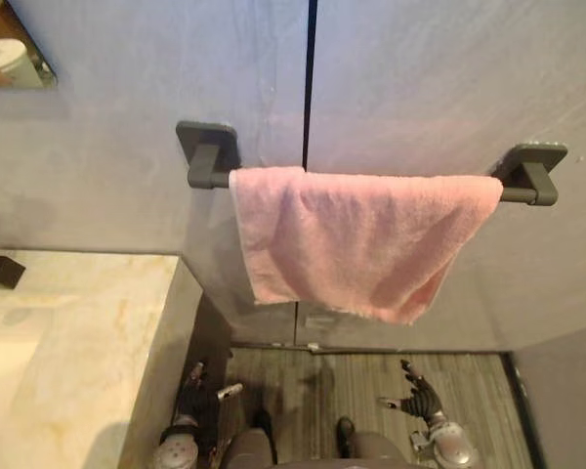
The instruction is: Organize washtable
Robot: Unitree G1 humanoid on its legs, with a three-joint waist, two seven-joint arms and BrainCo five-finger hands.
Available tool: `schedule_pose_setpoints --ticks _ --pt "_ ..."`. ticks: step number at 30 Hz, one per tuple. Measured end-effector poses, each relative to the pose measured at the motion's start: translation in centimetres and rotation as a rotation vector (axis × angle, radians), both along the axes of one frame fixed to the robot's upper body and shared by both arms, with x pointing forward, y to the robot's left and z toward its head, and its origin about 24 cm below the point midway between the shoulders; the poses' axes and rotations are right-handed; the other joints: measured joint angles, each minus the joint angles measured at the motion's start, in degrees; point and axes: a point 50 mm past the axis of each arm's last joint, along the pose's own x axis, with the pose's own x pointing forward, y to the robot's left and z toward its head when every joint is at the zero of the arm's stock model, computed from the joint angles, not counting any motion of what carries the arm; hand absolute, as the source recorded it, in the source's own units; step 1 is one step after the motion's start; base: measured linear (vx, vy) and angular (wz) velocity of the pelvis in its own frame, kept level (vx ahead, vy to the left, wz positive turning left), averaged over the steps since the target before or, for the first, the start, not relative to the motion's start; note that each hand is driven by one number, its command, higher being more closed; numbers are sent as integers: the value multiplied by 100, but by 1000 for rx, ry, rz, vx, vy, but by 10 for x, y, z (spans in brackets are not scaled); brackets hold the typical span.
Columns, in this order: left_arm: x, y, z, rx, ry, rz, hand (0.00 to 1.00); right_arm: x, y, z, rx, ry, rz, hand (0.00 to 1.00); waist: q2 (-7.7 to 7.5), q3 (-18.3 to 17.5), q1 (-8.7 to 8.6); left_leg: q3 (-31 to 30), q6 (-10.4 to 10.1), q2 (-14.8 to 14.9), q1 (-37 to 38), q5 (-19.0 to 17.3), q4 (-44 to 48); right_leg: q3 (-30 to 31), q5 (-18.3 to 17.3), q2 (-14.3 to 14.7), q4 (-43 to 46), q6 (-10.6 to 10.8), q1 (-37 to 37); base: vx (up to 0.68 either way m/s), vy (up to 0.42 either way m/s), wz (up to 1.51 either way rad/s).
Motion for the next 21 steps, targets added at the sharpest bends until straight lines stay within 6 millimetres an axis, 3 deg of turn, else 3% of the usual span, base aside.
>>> schedule_pose_setpoints --ticks 2,3,7,8,9,10,11,12,15,18,21 --pt "5 1 6 8 -33 0 0 -3 4 -2 6 15 14 0 -175 -22 41 -115 -11 -36 -430 16 506 405 -207 -189 305 196 423 -94 -297 66" --pt "8 1 7 13 -44 10 0 1 3 -1 11 6 8 0 -267 -36 126 -181 -104 -31 -680 89 735 590 -594 -126 -262 174 764 -197 -302 46" --pt "9 -16 12 -39 -84 26 0 16 -6 7 -14 -38 13 0 1 91 306 -378 -387 211 -850 632 363 303 -1020 159 -1111 -281 1012 -281 -263 30" --pt "10 -22 13 -56 -101 23 0 21 -11 9 -28 -46 18 0 164 177 285 -550 -462 300 -954 985 184 94 -1090 370 -1270 -443 1066 -460 -344 104" --pt "12 -26 13 -65 -102 9 0 22 -15 8 -44 -37 16 0 272 317 138 -526 -418 376 -907 1614 -265 -179 -962 515 -1344 -694 1117 -399 -262 129" --pt "11 -27 13 -67 -99 3 0 20 -17 6 -46 -23 6 0 206 376 68 -373 -420 399 -813 1882 -611 -453 -894 523 -1382 -808 1105 -464 -302 137" --pt "8 -29 11 -71 -85 -2 0 16 -19 3 -46 -9 -19 0 200 414 7 -15 -345 434 -739 1665 -354 -754 -816 560 -1405 -959 1141 -348 -215 121" --pt "6 -30 10 -70 -73 -13 0 12 -24 1 -51 0 -50 0 169 427 -3 167 -325 389 -747 1115 286 -1017 -769 518 -1372 -1080 1086 -333 -205 103" --pt "7 -27 11 -54 -74 -34 0 0 -31 -5 -43 42 -101 0 91 437 -29 253 -77 357 -574 124 1648 -1471 -521 314 -1481 -1162 900 -318 -99 76" --pt "8 -24 11 -45 -73 -37 0 -13 -35 -11 -36 88 -131 0 184 379 -150 398 -100 653 28 -279 1874 -1915 -295 251 -1674 -1153 895 -220 15 90" --pt "9 -25 6 -49 -48 -42 0 -17 -41 -14 -31 102 -183 0 339 255 -372 603 -271 895 1064 -210 780 -2460 -69 104 -1777 -1009 747 -195 135 114"
